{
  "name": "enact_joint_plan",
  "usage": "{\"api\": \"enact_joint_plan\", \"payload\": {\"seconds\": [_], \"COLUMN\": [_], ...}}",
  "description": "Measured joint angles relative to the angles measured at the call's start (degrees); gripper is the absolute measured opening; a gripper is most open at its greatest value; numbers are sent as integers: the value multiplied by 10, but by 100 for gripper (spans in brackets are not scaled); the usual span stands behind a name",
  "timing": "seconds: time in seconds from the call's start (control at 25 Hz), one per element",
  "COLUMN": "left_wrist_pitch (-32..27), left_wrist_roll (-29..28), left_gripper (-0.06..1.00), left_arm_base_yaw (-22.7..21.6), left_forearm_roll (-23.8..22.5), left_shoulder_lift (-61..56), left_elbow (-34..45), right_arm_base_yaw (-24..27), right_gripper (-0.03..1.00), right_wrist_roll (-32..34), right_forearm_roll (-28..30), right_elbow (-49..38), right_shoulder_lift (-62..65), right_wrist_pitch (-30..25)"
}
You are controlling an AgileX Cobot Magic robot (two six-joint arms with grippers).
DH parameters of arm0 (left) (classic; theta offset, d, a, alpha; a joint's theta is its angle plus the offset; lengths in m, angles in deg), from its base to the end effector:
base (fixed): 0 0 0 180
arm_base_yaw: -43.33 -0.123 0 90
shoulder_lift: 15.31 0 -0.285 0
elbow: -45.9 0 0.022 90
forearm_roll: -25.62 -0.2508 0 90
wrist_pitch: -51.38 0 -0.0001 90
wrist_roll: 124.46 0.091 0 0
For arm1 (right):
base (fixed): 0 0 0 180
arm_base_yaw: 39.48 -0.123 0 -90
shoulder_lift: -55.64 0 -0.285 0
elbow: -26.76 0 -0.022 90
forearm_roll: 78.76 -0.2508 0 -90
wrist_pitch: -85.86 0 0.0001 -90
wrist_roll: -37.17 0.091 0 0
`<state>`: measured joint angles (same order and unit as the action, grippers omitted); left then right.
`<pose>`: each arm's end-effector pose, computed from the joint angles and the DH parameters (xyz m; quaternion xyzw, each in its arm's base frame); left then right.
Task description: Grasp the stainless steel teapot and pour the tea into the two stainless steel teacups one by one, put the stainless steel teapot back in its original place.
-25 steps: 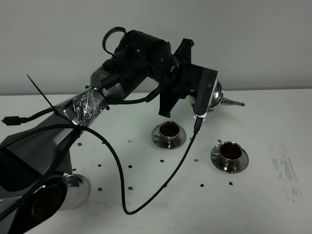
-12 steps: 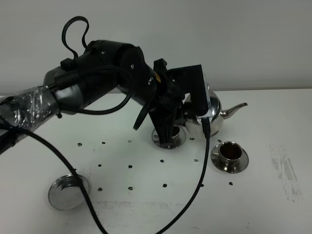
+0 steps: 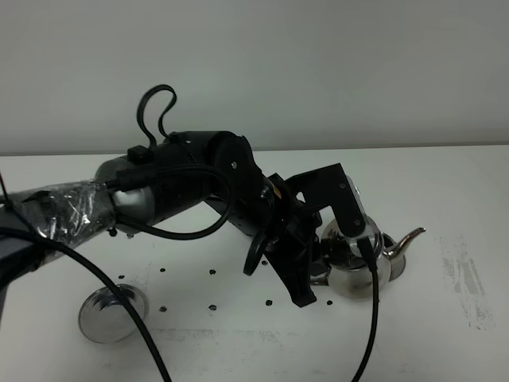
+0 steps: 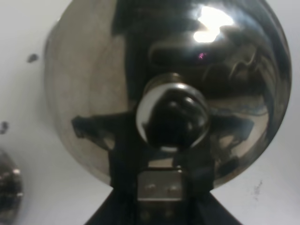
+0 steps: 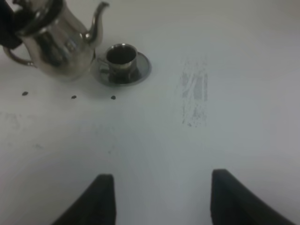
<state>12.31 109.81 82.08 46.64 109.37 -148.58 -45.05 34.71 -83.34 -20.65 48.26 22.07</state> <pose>0.3403 -0.2995 0.2167 0.6148 0.7295 -0.1118 0.2782 -0.0113 0.0055 0.2788 -0.0633 0.8567 0.0537 0.5090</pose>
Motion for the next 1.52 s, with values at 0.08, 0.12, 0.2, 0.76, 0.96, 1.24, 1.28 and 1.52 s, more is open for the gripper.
{"api": "enact_joint_plan", "payload": {"seconds": [0.08, 0.12, 0.2, 0.76, 0.96, 1.24, 1.28, 1.52], "left_wrist_pitch": [0, 0, 0, 7, -7, -12, -13, -14], "left_wrist_roll": [-1, -1, -1, -18, -83, -124, -137, -233], "left_gripper": [24, 24, 24, 24, 24, 24, 24, 24], "left_arm_base_yaw": [5, 8, 11, 12, 4, -69, -84, -165], "left_forearm_roll": [-8, -14, -28, -89, -144, -173, -180, -196], "left_shoulder_lift": [14, 22, 35, 35, -42, -163, -180, -249], "left_elbow": [0, 0, 0, 1, 32, 181, 199, 289], "right_arm_base_yaw": [0, 0, 0, 0, 0, 0, 0, 0], "right_gripper": [45, 45, 45, 45, 45, 45, 45, 45], "right_wrist_roll": [0, 0, 0, 0, 0, 0, 0, 0], "right_forearm_roll": [0, 0, 0, 0, 0, 0, 0, -2], "right_elbow": [0, 0, 0, 0, 0, 0, 0, 0], "right_shoulder_lift": [0, 0, 0, 0, 0, 0, 0, 0], "right_wrist_pitch": [0, 0, 0, 0, 0, 0, 0, 0]}}
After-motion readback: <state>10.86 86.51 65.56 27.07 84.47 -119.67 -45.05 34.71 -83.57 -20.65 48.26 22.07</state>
